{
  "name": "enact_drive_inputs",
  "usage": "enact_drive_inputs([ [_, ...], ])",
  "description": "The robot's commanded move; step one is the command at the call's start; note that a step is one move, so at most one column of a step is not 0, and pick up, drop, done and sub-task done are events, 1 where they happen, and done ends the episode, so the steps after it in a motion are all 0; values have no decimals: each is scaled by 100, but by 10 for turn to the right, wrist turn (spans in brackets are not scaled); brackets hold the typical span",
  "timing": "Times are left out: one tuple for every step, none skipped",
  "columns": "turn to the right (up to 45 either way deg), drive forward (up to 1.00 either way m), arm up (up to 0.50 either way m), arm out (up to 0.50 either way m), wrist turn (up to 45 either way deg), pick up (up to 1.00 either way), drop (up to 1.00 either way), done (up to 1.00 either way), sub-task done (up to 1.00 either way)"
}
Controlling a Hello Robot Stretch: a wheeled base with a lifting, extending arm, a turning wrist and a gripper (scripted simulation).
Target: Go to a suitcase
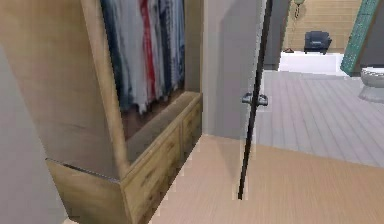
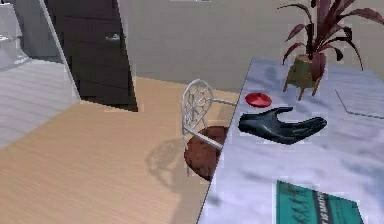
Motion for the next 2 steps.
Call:
enact_drive_inputs([
  [300,0,0,0,0,0,0,0,0],
  [0,100,0,0,0,0,0,0,0],
])
